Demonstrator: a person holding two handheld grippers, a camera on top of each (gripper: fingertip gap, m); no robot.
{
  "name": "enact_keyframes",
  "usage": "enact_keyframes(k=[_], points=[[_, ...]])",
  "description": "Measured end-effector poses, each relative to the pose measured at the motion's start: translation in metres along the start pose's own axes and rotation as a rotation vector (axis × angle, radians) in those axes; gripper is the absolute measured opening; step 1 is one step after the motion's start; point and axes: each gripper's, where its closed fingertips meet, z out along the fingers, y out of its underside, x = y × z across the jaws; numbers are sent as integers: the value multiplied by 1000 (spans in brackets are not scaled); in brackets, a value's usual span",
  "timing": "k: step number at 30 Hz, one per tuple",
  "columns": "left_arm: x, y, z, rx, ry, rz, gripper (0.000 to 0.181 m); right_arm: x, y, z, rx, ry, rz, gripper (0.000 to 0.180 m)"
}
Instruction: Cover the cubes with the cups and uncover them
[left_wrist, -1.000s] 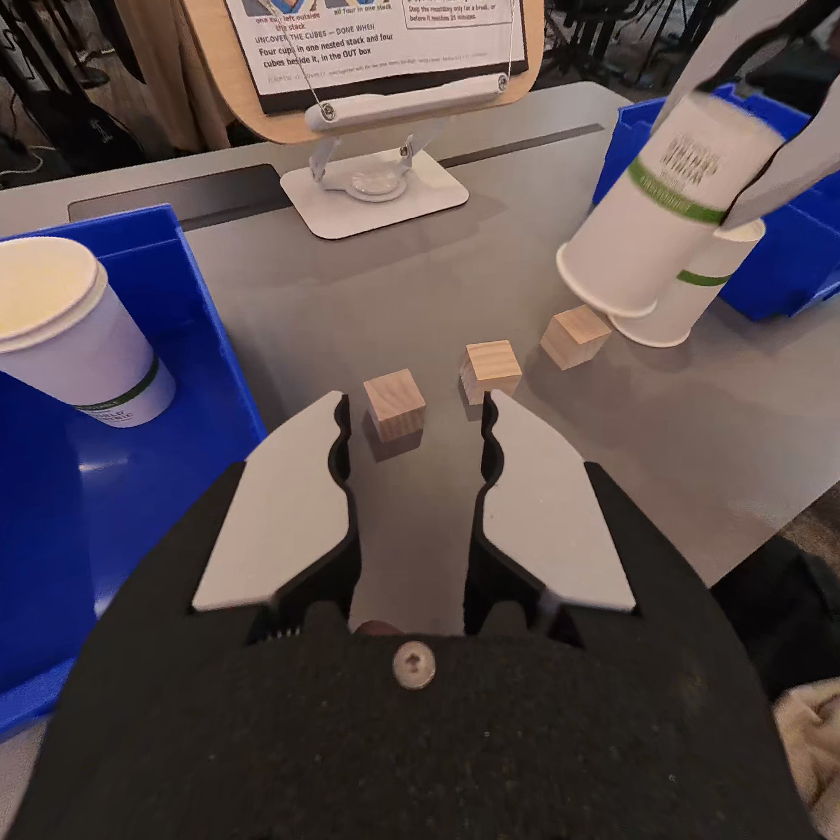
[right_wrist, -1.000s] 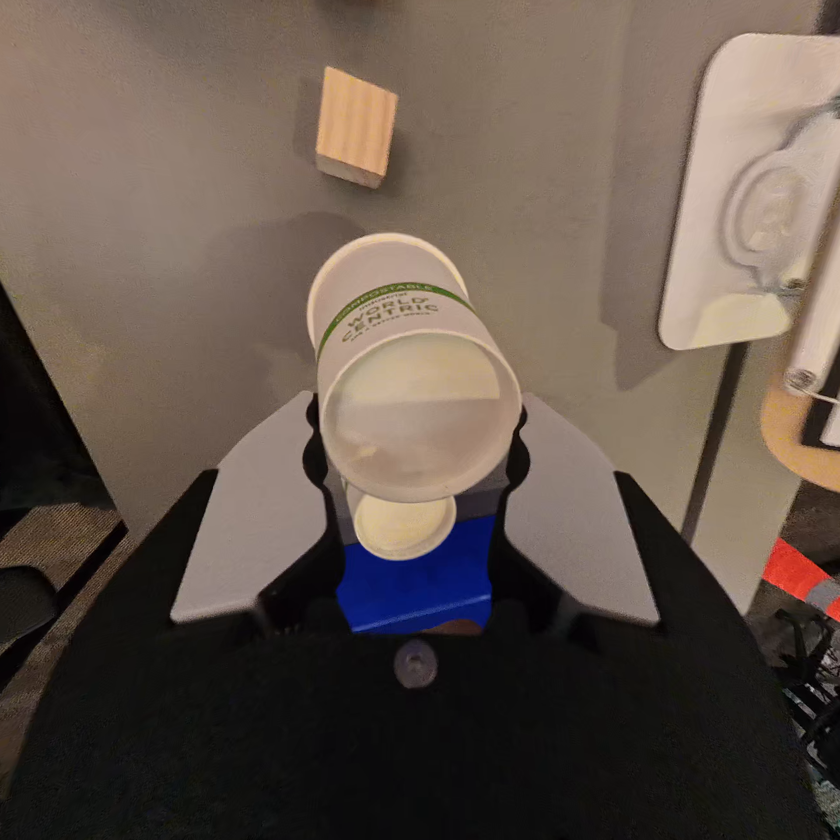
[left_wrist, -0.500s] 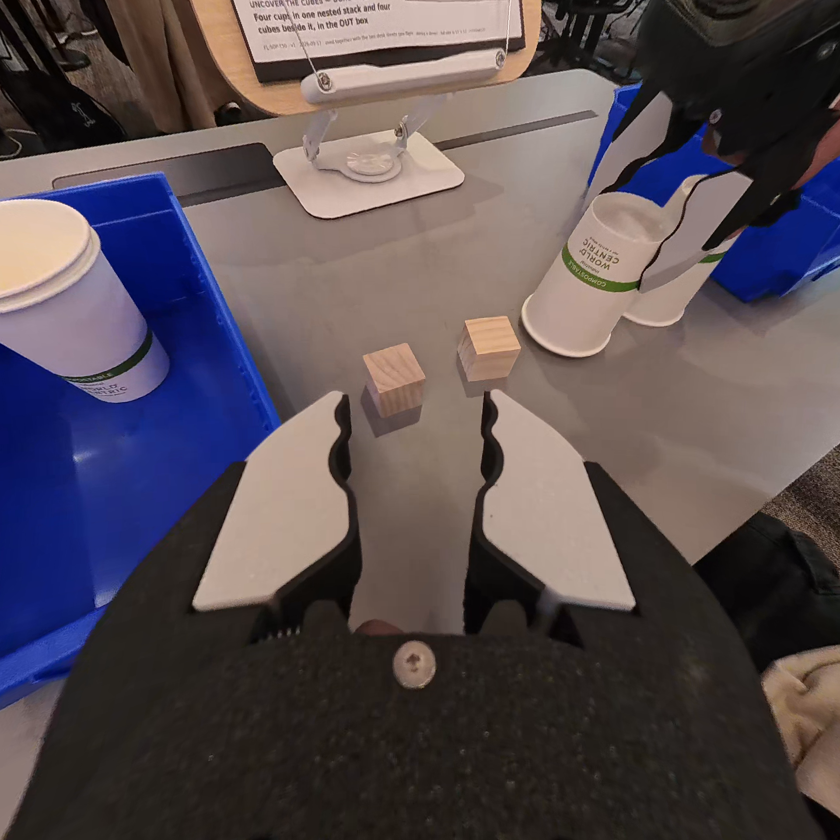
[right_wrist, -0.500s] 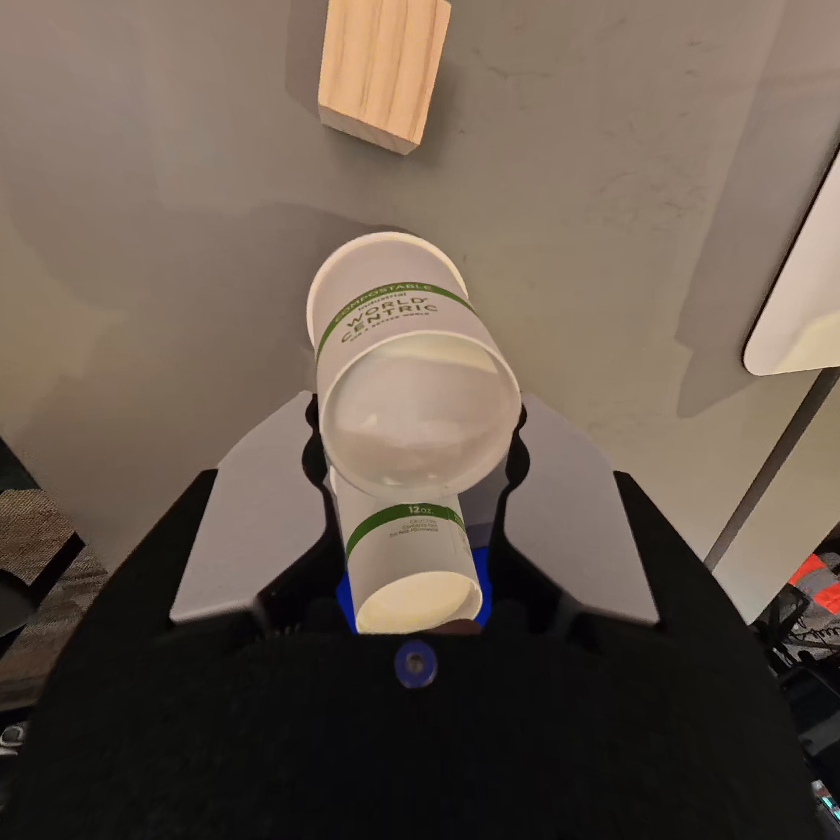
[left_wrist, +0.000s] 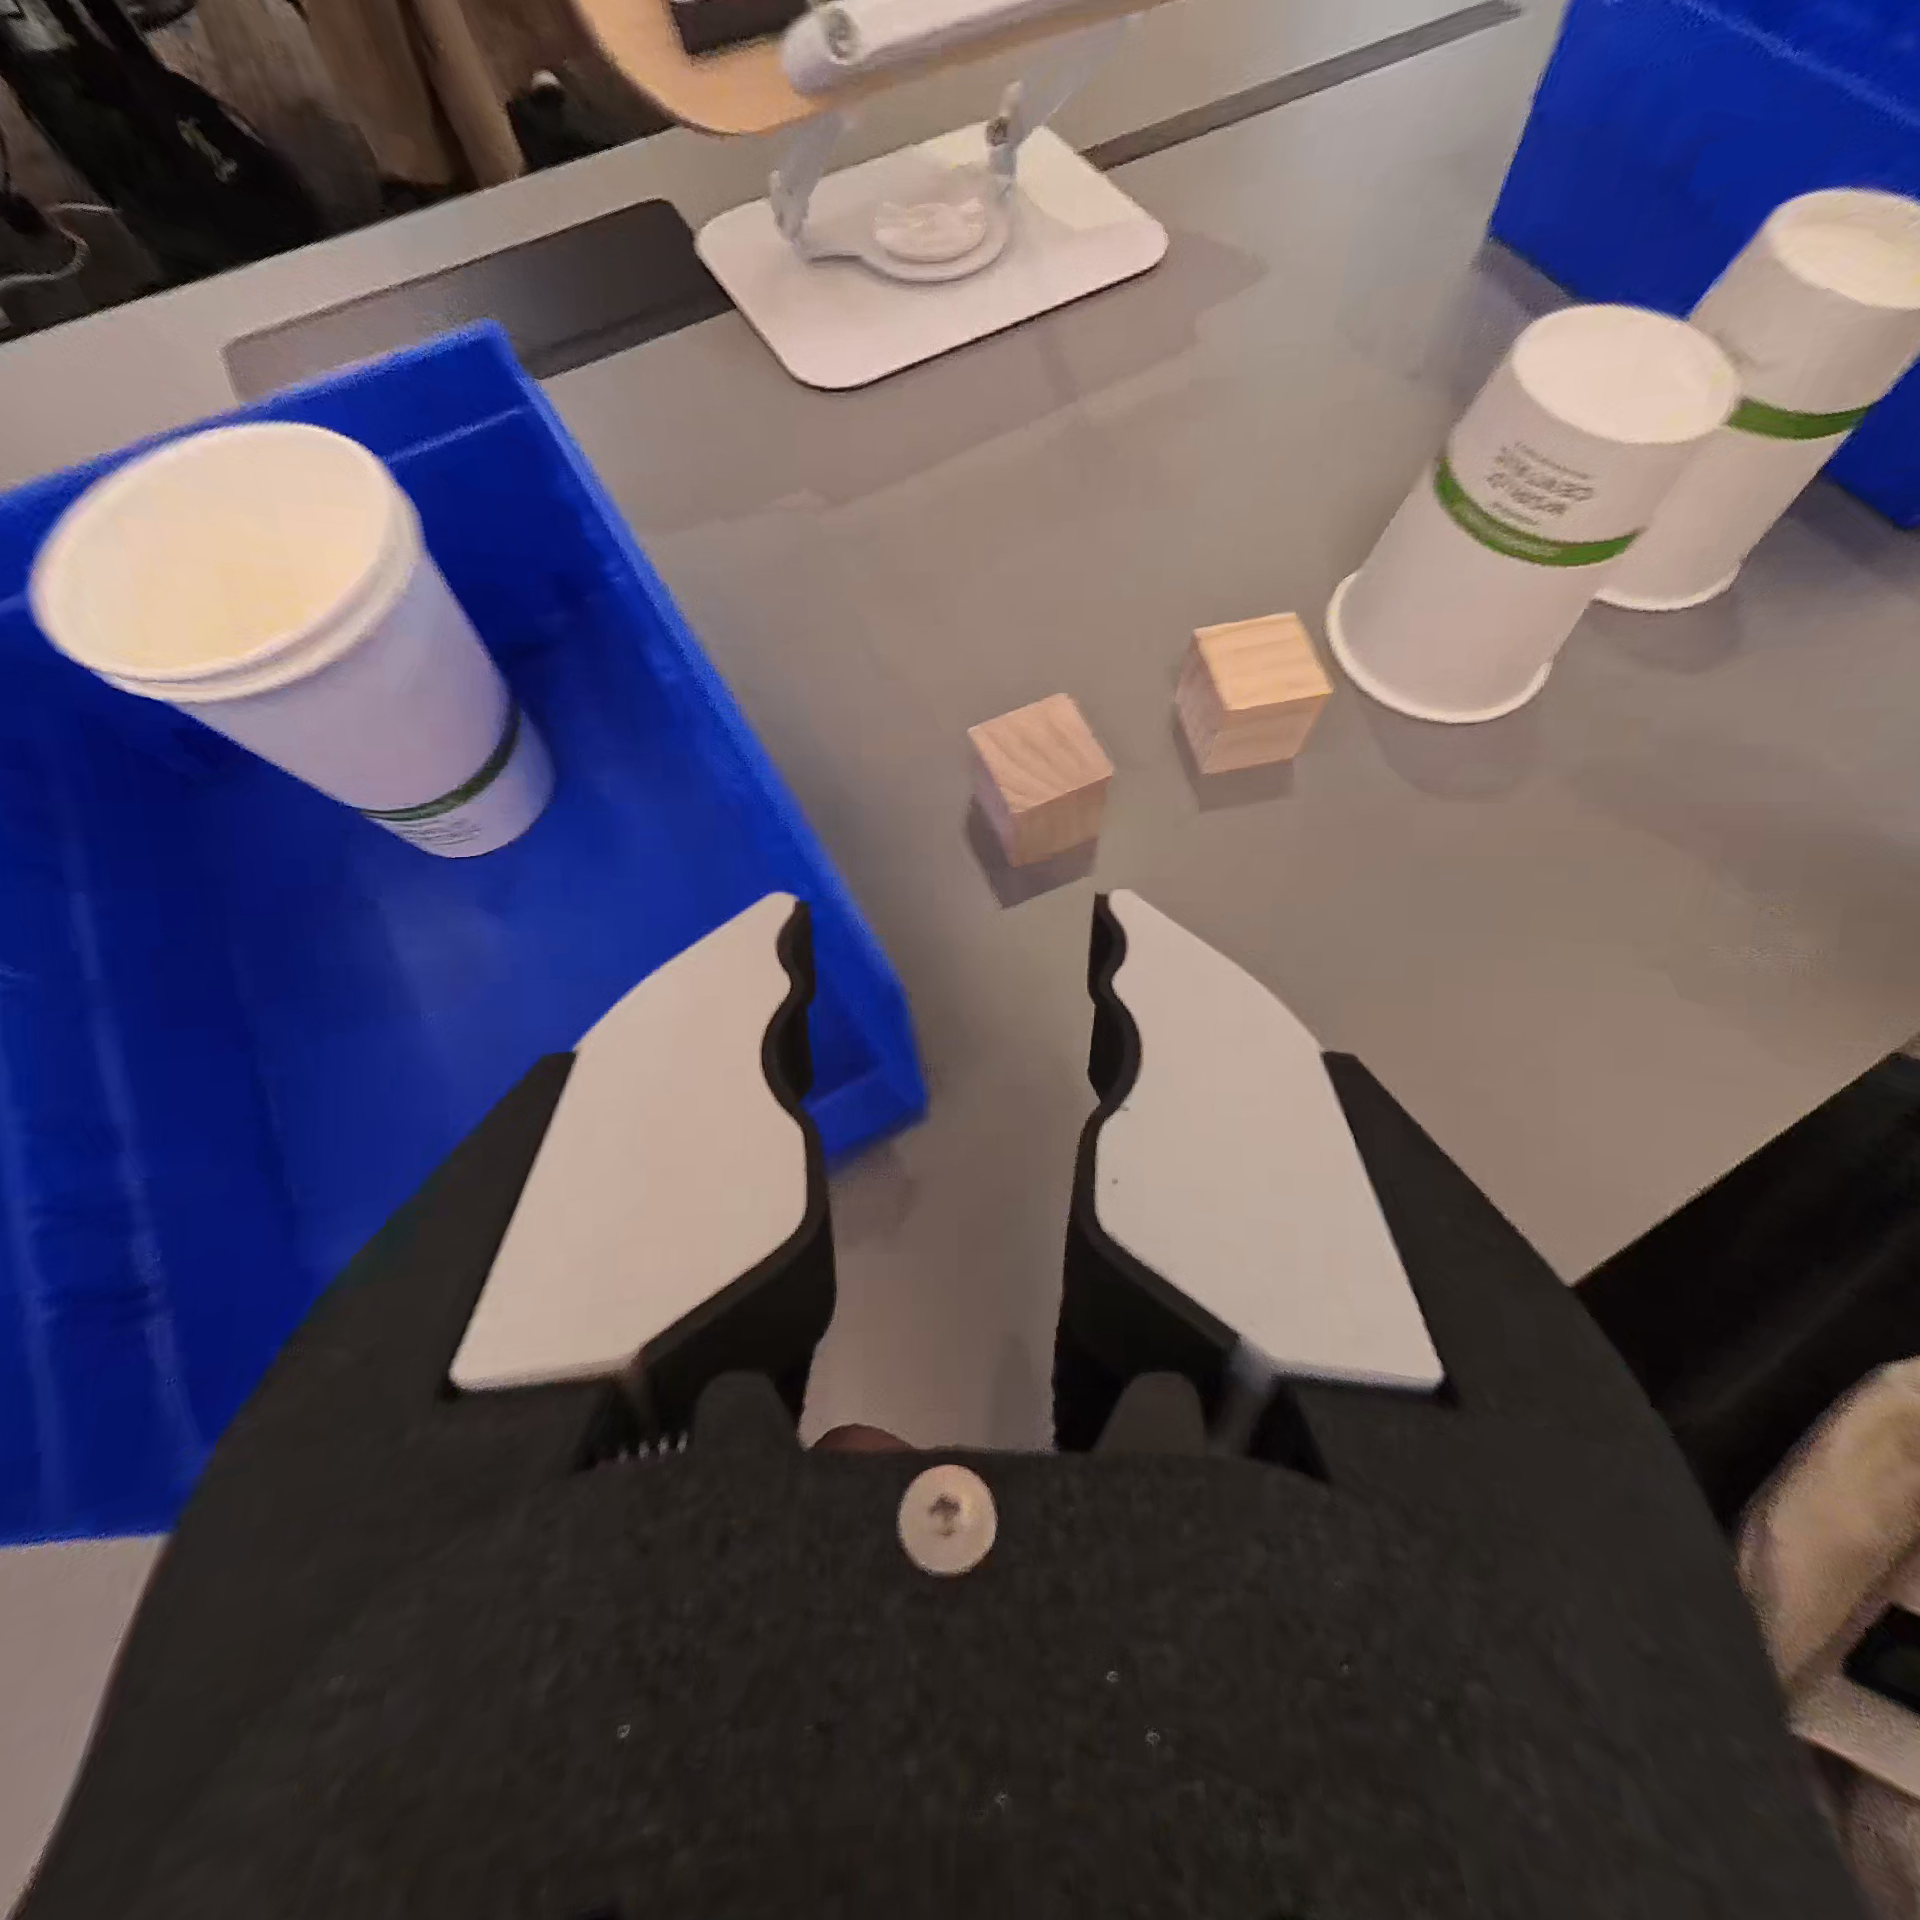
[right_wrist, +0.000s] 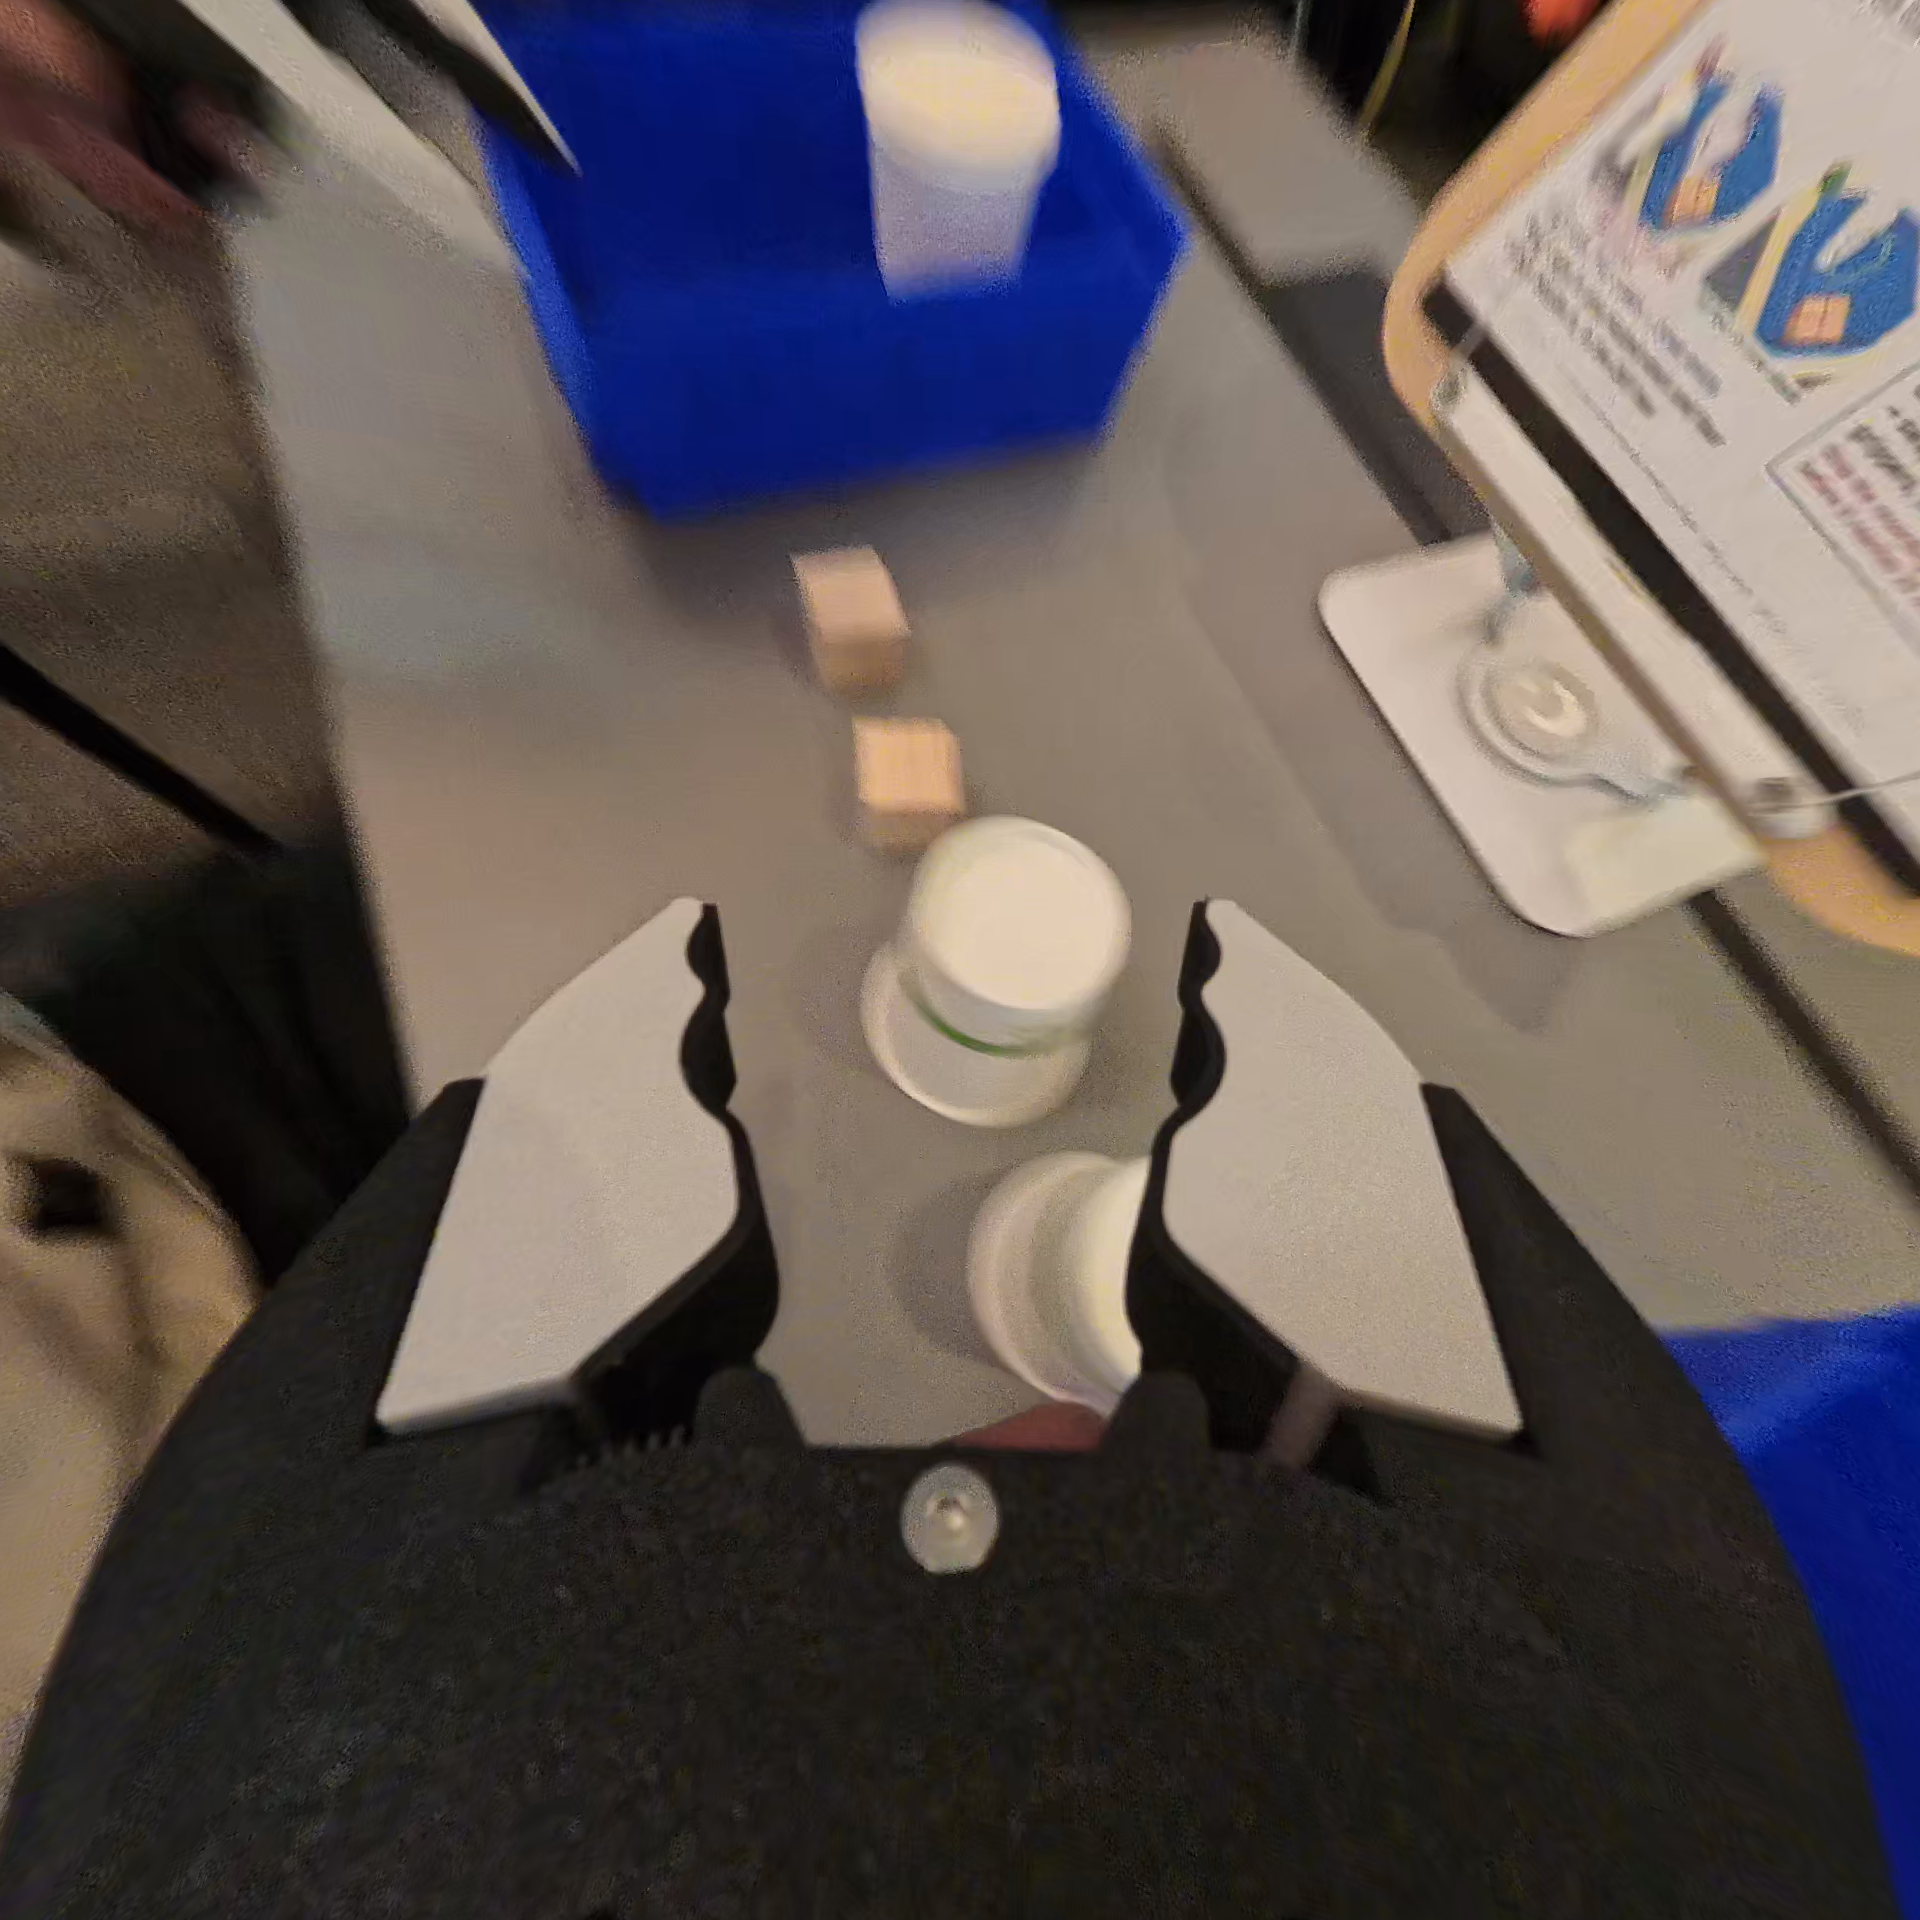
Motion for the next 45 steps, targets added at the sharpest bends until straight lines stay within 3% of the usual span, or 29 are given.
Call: enact_keyframes(k=[1, 5, 7, 10, 14, 18, 21, 24, 36, 45], points=[[-14, -4, -2, -14, -36, 20, 51, -23, 1, -8, 131, -57, 81, 83], [-76, -18, 11, -127, -149, 144, 52, -125, 24, -18, 482, -409, 373, 78], [-98, -31, 28, -169, -153, 229, 47, -165, 42, -13, 510, -555, 455, 79], [-127, -45, 61, -280, -136, 324, 41, -189, 63, -6, 493, -597, 484, 78], [-161, -38, 84, -502, -135, 409, 41, -184, 71, -15, 545, -613, 535, 74], [-157, -31, 95, -577, -19, 422, 31, -175, 78, -21, 573, -605, 558, 73], [-159, -25, 99, -619, 3, 423, 13, -175, 82, -22, 571, -620, 565, 73], [-158, -25, 102, -610, 24, 418, 5, -177, 83, -21, 556, -629, 560, 72], [-154, -45, 86, -566, 31, 432, 4, -185, 84, -15, 520, -662, 554, 69], [-148, -29, 80, -623, 123, 393, 3, -187, 86, -18, 510, -673, 551, 68]])
